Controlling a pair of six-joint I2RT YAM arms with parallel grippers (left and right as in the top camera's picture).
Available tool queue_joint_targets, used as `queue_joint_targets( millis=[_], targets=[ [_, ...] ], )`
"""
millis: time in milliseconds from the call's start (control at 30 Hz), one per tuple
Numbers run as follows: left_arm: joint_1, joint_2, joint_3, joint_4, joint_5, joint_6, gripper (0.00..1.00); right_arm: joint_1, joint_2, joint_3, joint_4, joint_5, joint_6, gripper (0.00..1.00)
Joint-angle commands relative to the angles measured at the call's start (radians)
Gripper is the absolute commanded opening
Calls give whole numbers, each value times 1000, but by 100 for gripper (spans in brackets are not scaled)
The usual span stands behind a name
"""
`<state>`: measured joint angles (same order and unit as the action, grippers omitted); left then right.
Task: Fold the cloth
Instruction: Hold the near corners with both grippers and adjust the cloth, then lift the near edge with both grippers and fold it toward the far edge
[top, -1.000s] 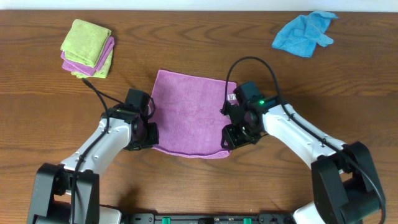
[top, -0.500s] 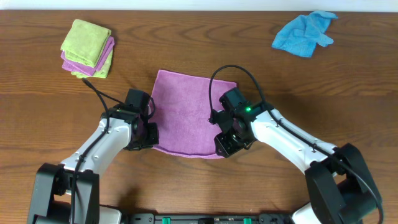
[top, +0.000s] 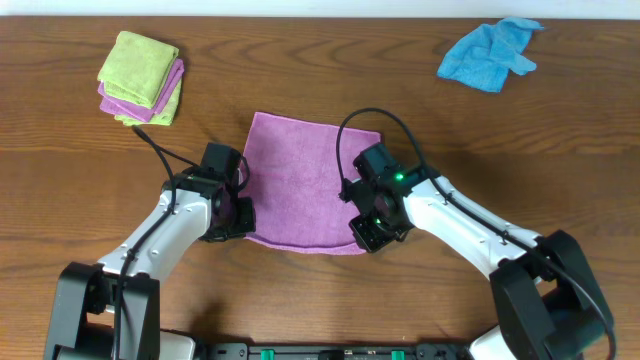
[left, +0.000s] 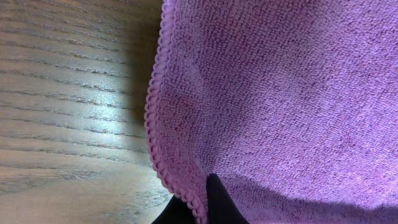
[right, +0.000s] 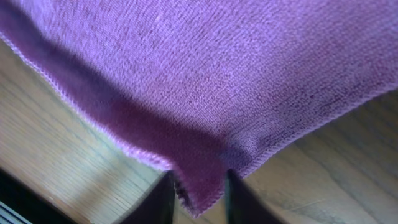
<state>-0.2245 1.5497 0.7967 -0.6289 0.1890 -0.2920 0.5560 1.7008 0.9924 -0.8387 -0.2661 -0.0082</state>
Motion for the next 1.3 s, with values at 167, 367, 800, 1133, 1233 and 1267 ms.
queue_joint_targets(
  millis=[167,367,800,1133,1233,1267],
  targets=[
    [2,4,1,-14,11,-4,6,5,5,-8,-12,-17,-4,1],
    [2,-3,29,-72,14,-4,6,-10,5,7,-22,-22,21,2],
    [2,-116,207,-208,42,-37,6,-90,-137,107,-68,25,71,2],
    [2,-116,208,-23,11,-53,6,-154,-162,107,-29,46,150,1],
    [2,-97,208,77,-4,-51,5,-174,-161,107,37,46,162,2],
    [2,-85,208,104,-14,-51,6,-176,-161,107,64,46,162,1]
  ],
)
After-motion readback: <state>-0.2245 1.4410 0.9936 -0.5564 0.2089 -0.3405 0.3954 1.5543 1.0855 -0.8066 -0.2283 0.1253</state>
